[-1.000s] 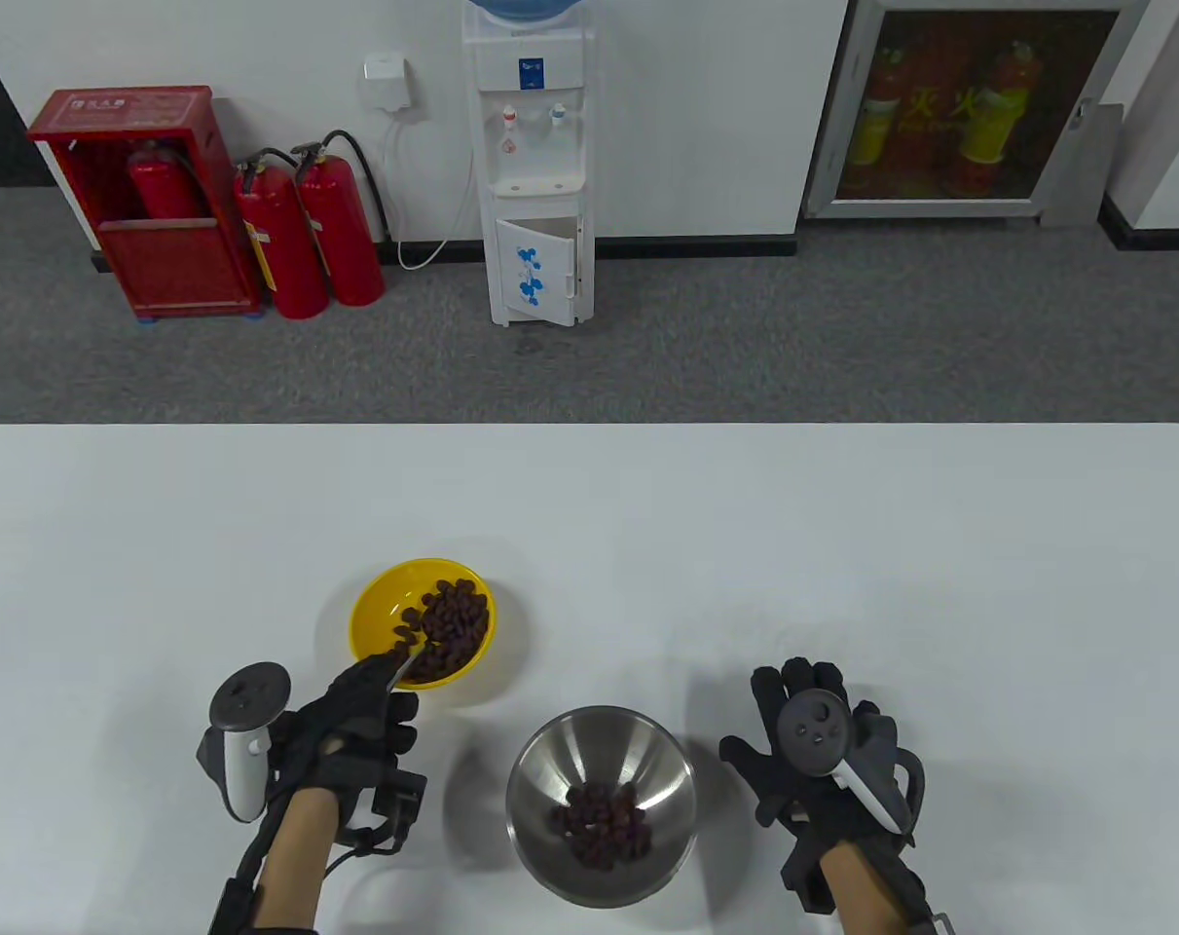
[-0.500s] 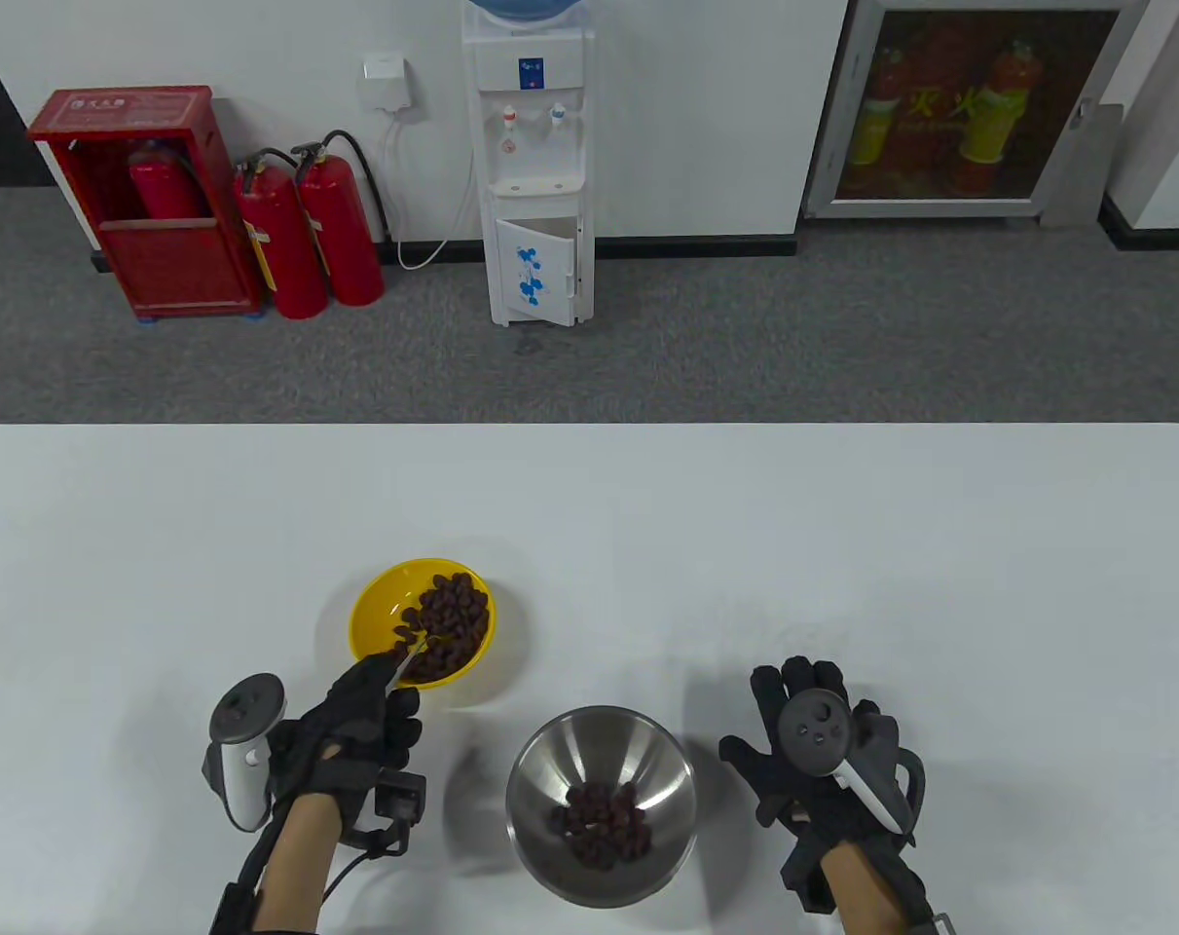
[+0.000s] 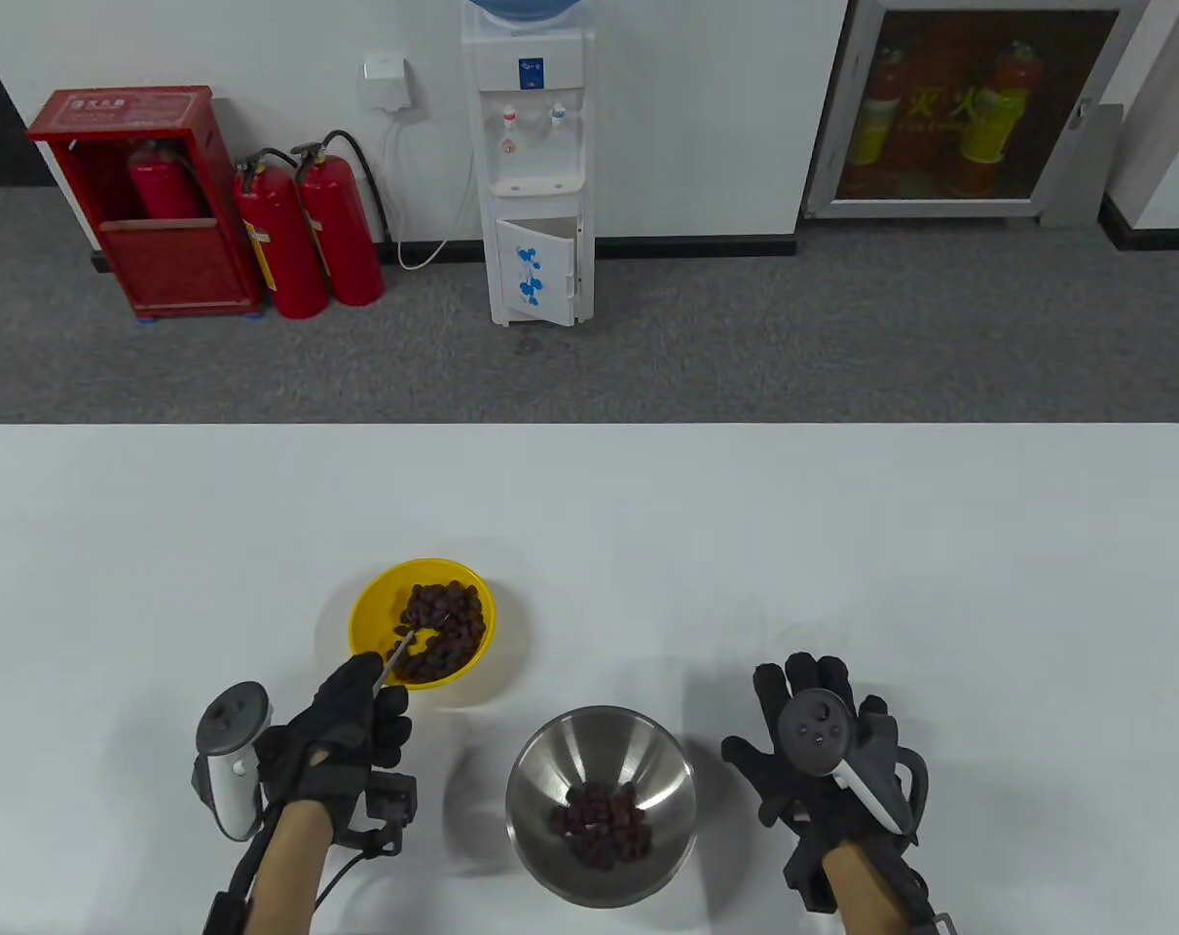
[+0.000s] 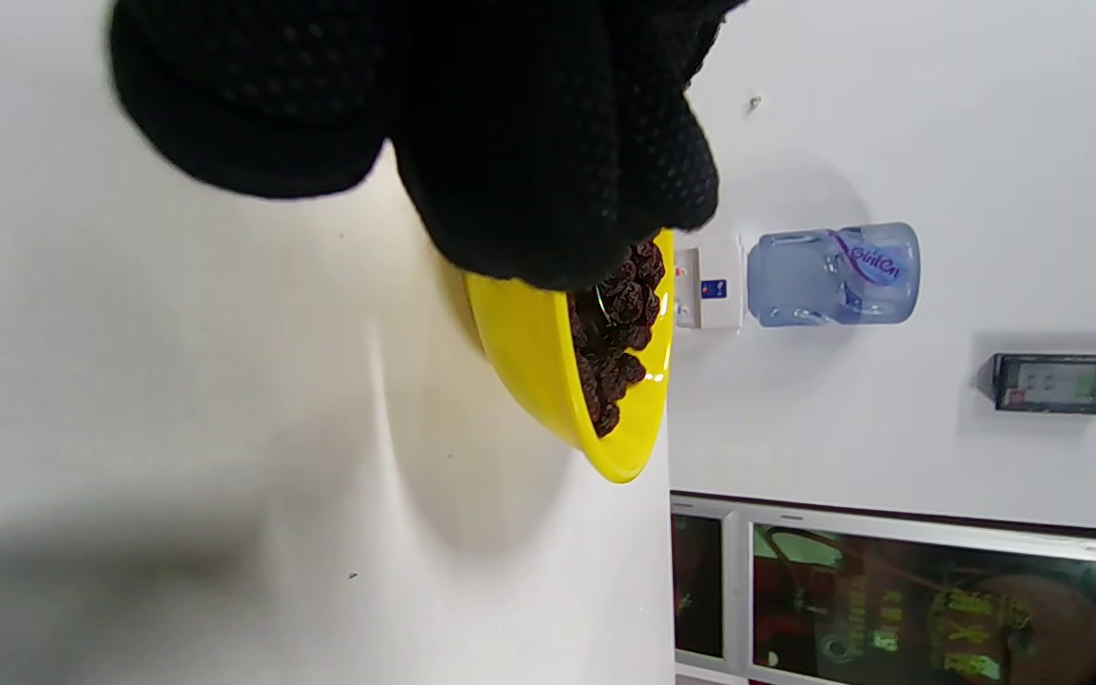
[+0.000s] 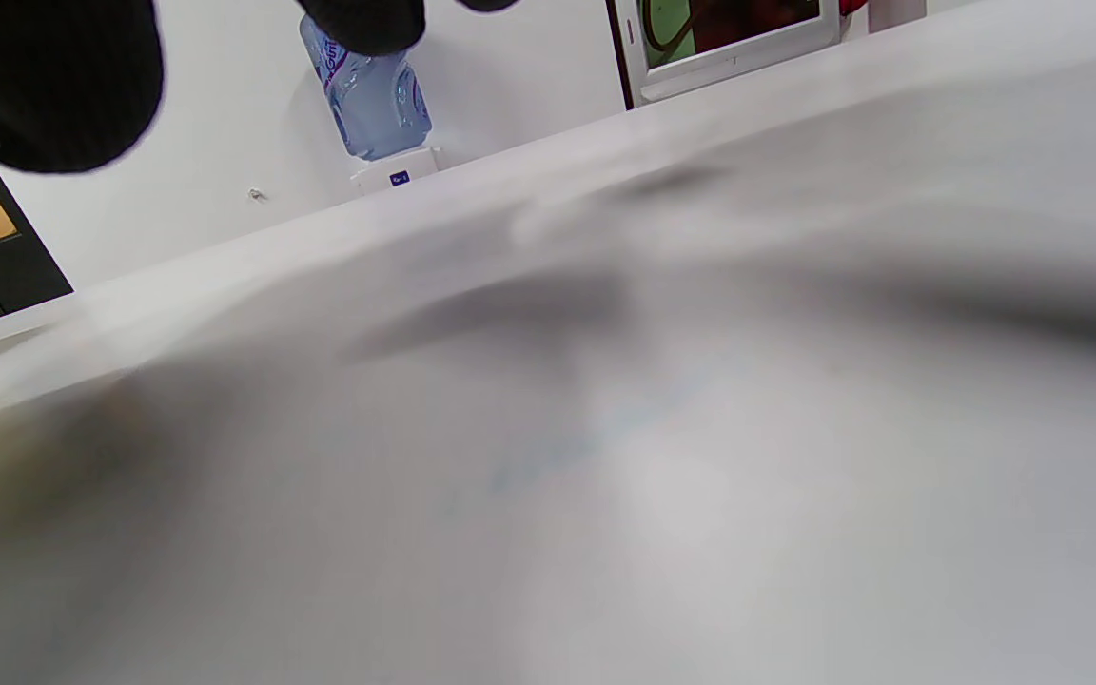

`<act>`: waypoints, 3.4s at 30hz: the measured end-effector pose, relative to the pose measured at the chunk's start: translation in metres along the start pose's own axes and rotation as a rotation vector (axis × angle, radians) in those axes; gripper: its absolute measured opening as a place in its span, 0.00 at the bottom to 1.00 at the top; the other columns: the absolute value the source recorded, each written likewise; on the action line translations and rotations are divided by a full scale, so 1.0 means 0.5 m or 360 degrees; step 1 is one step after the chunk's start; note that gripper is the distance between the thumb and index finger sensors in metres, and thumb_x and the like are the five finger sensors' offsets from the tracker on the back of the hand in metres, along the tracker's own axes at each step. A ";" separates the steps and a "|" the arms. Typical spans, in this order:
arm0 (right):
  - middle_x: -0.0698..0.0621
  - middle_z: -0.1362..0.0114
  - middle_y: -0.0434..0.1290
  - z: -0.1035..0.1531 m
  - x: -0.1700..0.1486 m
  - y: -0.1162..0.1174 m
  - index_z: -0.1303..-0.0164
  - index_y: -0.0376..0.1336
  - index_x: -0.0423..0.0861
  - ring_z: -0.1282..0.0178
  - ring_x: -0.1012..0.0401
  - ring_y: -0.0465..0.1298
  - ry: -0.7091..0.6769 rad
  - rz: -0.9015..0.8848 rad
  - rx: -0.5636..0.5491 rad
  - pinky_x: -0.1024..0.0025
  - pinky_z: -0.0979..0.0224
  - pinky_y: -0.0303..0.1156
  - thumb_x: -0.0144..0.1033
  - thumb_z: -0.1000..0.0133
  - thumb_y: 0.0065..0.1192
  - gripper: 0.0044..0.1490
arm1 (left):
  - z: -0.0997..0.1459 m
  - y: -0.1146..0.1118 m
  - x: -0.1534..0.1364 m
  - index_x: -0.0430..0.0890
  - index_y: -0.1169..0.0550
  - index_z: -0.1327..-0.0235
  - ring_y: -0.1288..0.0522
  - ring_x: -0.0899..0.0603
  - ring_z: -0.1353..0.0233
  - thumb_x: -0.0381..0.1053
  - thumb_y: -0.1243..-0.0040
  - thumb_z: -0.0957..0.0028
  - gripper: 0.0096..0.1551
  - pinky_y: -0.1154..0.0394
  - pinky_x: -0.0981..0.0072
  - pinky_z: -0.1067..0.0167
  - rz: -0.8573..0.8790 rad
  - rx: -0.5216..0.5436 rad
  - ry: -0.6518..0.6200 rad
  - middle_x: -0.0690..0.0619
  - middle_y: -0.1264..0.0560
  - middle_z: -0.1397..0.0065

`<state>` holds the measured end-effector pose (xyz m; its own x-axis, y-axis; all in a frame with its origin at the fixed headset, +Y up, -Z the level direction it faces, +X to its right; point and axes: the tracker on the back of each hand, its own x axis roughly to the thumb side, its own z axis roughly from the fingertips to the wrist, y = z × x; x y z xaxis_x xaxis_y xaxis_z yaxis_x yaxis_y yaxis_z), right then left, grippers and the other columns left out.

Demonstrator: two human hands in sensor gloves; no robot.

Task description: Scoop dry cranberries into mixing bowl using steel spoon

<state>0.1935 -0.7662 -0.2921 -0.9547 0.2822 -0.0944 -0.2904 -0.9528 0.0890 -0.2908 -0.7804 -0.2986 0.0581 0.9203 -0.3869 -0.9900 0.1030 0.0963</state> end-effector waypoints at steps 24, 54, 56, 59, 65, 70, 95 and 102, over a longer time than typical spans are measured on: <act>0.58 0.15 0.33 0.003 0.004 0.004 0.21 0.41 0.63 0.13 0.55 0.31 -0.0014 0.0038 0.0005 0.34 0.22 0.30 0.74 0.54 0.57 0.55 | 0.067 0.028 -0.007 0.49 0.32 0.32 0.14 0.49 0.64 0.49 0.51 0.47 0.27 0.17 0.55 0.59 0.0110 0.0005 -0.0069 0.54 0.17 0.50; 0.58 0.15 0.33 0.003 -0.004 0.001 0.21 0.42 0.63 0.13 0.54 0.32 0.0024 -0.0011 0.0026 0.33 0.22 0.31 0.73 0.54 0.57 0.55 | 0.152 -0.126 0.054 0.47 0.31 0.32 0.14 0.48 0.66 0.49 0.50 0.46 0.27 0.17 0.54 0.61 -0.0128 -0.0692 -0.0300 0.52 0.16 0.51; 0.58 0.15 0.33 0.003 -0.004 0.001 0.21 0.42 0.63 0.13 0.54 0.32 0.0025 -0.0012 0.0028 0.33 0.22 0.31 0.73 0.54 0.57 0.55 | 0.156 -0.133 0.055 0.47 0.31 0.32 0.14 0.48 0.66 0.49 0.50 0.46 0.27 0.17 0.54 0.61 -0.0166 -0.0710 -0.0319 0.52 0.16 0.51; 0.58 0.15 0.33 0.002 -0.005 0.000 0.21 0.42 0.63 0.13 0.54 0.32 0.0024 -0.0018 0.0026 0.33 0.22 0.31 0.73 0.54 0.57 0.55 | 0.162 -0.139 0.057 0.47 0.30 0.32 0.14 0.48 0.66 0.49 0.50 0.46 0.27 0.17 0.54 0.61 -0.0219 -0.0731 -0.0346 0.52 0.16 0.51; 0.58 0.15 0.33 0.002 -0.006 -0.001 0.21 0.42 0.63 0.13 0.54 0.32 0.0020 -0.0031 0.0026 0.33 0.22 0.31 0.73 0.54 0.57 0.55 | 0.167 -0.144 0.061 0.47 0.30 0.32 0.14 0.48 0.66 0.49 0.50 0.47 0.27 0.17 0.54 0.61 -0.0335 -0.0742 -0.0407 0.52 0.16 0.51; 0.58 0.15 0.33 0.002 -0.007 -0.001 0.21 0.42 0.62 0.13 0.54 0.32 0.0020 -0.0031 0.0024 0.33 0.22 0.31 0.73 0.54 0.57 0.55 | 0.165 -0.142 0.061 0.48 0.29 0.33 0.14 0.47 0.65 0.49 0.49 0.47 0.27 0.17 0.53 0.61 -0.0445 -0.0723 -0.0439 0.51 0.16 0.51; 0.57 0.15 0.33 0.001 -0.006 -0.001 0.21 0.42 0.62 0.13 0.54 0.32 0.0016 -0.0039 0.0024 0.33 0.22 0.31 0.73 0.53 0.57 0.55 | 0.208 -0.140 0.114 0.63 0.25 0.37 0.15 0.47 0.58 0.51 0.48 0.48 0.25 0.19 0.51 0.51 -0.1494 -0.0272 -0.1335 0.57 0.17 0.46; 0.57 0.15 0.33 0.001 -0.006 0.000 0.21 0.42 0.62 0.13 0.54 0.32 0.0016 -0.0031 0.0029 0.33 0.22 0.31 0.73 0.53 0.57 0.55 | 0.208 -0.132 0.114 0.65 0.26 0.38 0.16 0.47 0.56 0.51 0.49 0.49 0.24 0.20 0.52 0.50 -0.1550 -0.0118 -0.1416 0.59 0.18 0.45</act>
<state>0.1962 -0.7669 -0.2914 -0.9482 0.2993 -0.1059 -0.3100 -0.9449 0.1049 -0.2089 -0.6953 -0.2316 0.7815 0.4168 0.4642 -0.4982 0.8648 0.0623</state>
